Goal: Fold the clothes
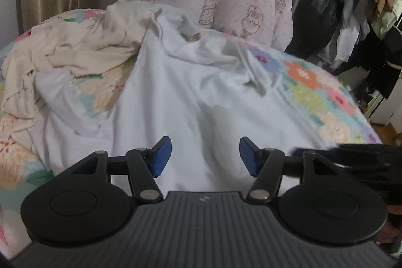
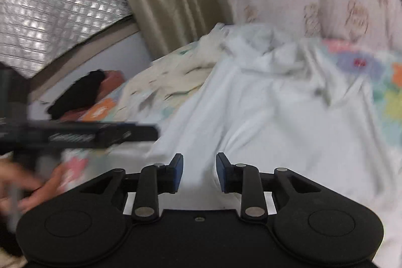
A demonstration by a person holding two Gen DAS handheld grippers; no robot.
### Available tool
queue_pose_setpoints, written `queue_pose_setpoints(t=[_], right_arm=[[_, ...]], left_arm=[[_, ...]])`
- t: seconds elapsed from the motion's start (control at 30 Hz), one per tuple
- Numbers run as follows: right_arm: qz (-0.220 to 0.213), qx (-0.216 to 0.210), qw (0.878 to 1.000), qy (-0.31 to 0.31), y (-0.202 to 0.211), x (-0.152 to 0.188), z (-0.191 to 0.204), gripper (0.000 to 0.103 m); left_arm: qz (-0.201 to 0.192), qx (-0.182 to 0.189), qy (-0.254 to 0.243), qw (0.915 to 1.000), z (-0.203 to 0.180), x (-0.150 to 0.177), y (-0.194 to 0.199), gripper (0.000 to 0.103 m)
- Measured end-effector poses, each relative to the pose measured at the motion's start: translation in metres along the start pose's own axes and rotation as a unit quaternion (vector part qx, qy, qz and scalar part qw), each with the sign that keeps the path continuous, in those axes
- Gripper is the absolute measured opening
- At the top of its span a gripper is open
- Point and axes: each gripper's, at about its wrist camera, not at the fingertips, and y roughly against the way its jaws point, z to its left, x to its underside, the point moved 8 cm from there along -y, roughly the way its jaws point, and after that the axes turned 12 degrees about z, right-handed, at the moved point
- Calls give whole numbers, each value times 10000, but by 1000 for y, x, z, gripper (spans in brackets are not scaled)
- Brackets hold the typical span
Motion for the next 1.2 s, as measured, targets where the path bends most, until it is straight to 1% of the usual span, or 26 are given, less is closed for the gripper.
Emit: queue_pose_setpoints(t=[0.03,0.07,0.13,0.2,0.27,0.3,0.47,0.53,0.6,0.67,0.73,0.77,0.87,0.9,0.93,0.97,1.0,1.03,1.07,1.1,1.13,1.17,1.2], right_arm=[[-54,125,9999,-9,9,11,-6,52],[-117,342,9993,-8,19,22,-14,56],[-203,855,9961,24,39,45,-32,56],[-193,1508,9884,36,58,70,-51,57],[-134,1959,9805,-63,74,95,-68,57],[-118,2078,9780,-156,79,106,-75,57],[-85,2486,9670,-559,101,155,-99,58],[-33,2423,9673,-750,103,166,-106,61],[58,2336,9675,-964,99,174,-116,62],[-28,2266,9679,-1087,90,170,-121,62],[-163,2150,9683,-1258,80,162,-128,62],[-233,2087,9676,-1403,75,159,-133,62],[-477,1860,9622,-1932,64,153,-146,62],[-596,1755,9602,-2090,62,153,-148,62],[-685,1721,9592,-2135,62,152,-150,63],[-753,1739,9592,-2100,61,151,-151,61],[-821,1757,9590,-2065,61,151,-151,56],[-804,1928,9588,-1924,61,149,-151,31],[-726,2208,9576,-1705,62,147,-149,7],[-727,2506,9534,-1513,68,144,-147,6],[-787,2817,9468,-1340,77,140,-143,6],[-926,3020,9418,-1152,91,135,-138,5],[-1048,3134,9386,-995,103,131,-132,5]], left_arm=[[32,61,63,10000,3,7,-5,59],[110,168,187,9996,5,15,-12,59],[366,354,363,9980,5,24,-23,59],[458,371,267,9979,-2,25,-28,59],[479,361,196,9980,-9,24,-29,61],[454,370,241,9980,-10,23,-30,64],[466,395,652,9960,5,21,-45,65],[476,430,767,9950,13,15,-56,65],[551,526,887,9931,21,8,-70,65],[755,695,1145,9881,28,2,-85,63],[860,798,1370,9836,31,1,-98,63],[889,864,1367,9828,29,-1,-104,63],[816,1139,1010,9850,9,-7,-115,63],[786,1209,889,9855,2,-9,-118,49],[721,1176,756,9875,-5,-11,-119,8],[629,1057,612,9905,-10,-13,-118,5],[537,938,467,9930,-15,-15,-117,5],[156,804,289,9962,-19,-19,-107,4],[-462,657,83,9967,-22,-24,-87,4],[-930,519,-93,9943,-24,-28,-68,4],[-1169,481,-61,9920,-24,-30,-49,4],[-1319,515,120,9899,-21,-31,-31,4],[-1395,564,311,9881,-18,-30,-18,5]])
